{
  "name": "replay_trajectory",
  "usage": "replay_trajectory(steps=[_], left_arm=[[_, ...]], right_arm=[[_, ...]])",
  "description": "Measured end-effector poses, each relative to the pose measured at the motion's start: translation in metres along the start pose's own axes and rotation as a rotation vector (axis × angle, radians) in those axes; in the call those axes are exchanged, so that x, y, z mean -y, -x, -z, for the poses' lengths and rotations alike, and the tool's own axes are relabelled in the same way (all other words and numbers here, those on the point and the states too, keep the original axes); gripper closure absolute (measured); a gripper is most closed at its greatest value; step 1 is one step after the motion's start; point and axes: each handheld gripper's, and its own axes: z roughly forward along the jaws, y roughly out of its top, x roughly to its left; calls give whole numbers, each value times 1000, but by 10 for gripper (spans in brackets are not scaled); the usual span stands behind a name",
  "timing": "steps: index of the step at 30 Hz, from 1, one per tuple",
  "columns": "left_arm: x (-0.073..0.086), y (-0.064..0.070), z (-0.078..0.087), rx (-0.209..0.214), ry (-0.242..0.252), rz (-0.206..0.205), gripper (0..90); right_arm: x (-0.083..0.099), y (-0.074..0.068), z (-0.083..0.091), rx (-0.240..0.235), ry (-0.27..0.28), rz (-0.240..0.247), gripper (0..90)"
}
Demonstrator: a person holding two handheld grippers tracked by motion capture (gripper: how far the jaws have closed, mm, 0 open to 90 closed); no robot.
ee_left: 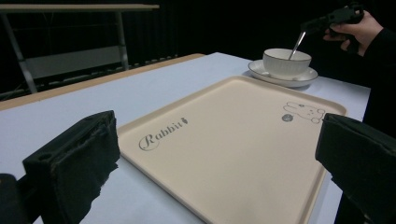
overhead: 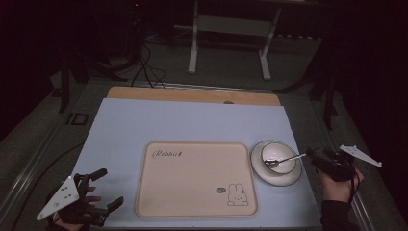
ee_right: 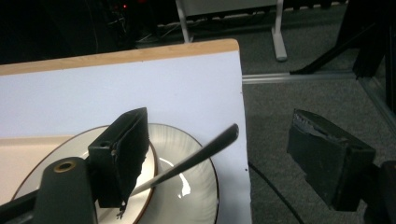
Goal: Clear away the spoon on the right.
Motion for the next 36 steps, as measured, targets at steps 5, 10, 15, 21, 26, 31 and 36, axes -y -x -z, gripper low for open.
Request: replay_trajectory(steps=[5, 10, 15, 21, 26, 31, 36], left_arm=[[0, 1, -1, 3, -3, -7, 0], [0, 1, -1, 3, -3, -8, 0], [0, 1, -1, 2, -4, -9, 0], [0, 1, 0, 1, -4, -9, 0], [0, 1, 0, -1, -5, -10, 0], [0, 1, 0, 0, -4, -11, 0], [0, 1, 0, 2, -4, -13, 0]], right_arm=[[3, 3, -5, -20, -32, -19, 238], [5, 5, -10, -47, -47, -35, 372], [5, 7, -12, -89, -48, -51, 504], [2, 12, -12, -128, -30, -99, 643], [0, 12, -11, -149, -23, -105, 773], [-5, 13, -5, -191, 5, -117, 845], [-12, 8, 1, -214, 10, -97, 869]])
